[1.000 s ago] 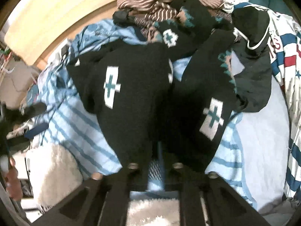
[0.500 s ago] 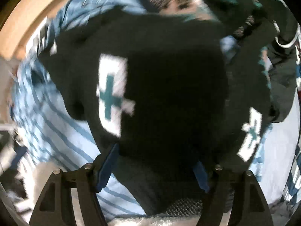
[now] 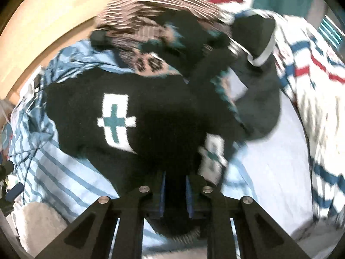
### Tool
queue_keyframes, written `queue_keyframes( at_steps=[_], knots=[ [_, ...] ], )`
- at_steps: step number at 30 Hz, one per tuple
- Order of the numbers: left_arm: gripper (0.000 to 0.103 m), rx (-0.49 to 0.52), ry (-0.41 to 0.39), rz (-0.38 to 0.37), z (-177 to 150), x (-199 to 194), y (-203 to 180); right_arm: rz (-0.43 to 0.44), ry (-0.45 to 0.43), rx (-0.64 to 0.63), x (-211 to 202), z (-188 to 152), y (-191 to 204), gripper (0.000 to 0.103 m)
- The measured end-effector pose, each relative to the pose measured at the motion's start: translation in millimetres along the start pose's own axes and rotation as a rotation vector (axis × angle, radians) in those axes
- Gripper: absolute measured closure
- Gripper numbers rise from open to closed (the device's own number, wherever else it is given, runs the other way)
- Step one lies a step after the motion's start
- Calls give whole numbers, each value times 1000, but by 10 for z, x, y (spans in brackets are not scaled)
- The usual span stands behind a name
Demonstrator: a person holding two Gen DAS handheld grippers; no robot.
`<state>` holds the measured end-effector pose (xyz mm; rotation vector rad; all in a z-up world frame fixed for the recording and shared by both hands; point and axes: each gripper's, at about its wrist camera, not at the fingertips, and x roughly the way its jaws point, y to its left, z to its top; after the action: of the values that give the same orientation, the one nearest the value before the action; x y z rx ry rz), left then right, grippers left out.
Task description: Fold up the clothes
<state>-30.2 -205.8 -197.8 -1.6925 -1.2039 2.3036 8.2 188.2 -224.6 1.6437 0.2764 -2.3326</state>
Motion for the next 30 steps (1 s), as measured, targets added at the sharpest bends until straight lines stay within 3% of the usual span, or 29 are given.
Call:
queue_keyframes(
  at_steps=[1,2,4,7,9,10,12,13,20,22,23,24,25,26,28,30],
  knots=[
    [33,8,11,1,-6,40,-21,-5,13,8,8,-90,-91,95],
    [33,16,23,2,-11,80,-42,1,26,15,12,-176,-168,102],
    [33,30,46,3,-19,161,-85,17,46,21,-10,-339,-288,102],
    [33,45,82,-6,12,275,-161,111,42,65,-115,-394,-428,102],
    [33,59,96,-9,10,315,-228,183,32,93,-185,-370,-486,97],
    [33,71,98,-7,-10,320,-261,220,23,101,-212,-309,-478,93],
    [33,94,100,-6,-36,314,-312,273,11,117,-246,-222,-444,62],
    [33,101,97,-3,-30,300,-321,296,10,122,-234,-163,-410,40],
    [33,101,70,10,116,189,-246,289,74,117,218,255,-85,29],
    [33,91,57,14,170,143,-190,337,119,159,461,327,-58,30],
    [33,87,51,16,197,120,-161,367,123,181,532,341,-40,35],
    [33,85,47,19,218,105,-137,399,114,200,566,343,-20,42],
    [33,82,44,22,240,90,-112,426,95,202,565,342,23,61],
    [33,73,39,24,263,71,-81,443,68,175,523,343,102,74],
    [33,46,24,22,304,29,-18,481,28,49,373,331,367,83],
    [33,-10,-7,4,335,-40,61,550,76,-100,291,239,725,86]
  ],
)
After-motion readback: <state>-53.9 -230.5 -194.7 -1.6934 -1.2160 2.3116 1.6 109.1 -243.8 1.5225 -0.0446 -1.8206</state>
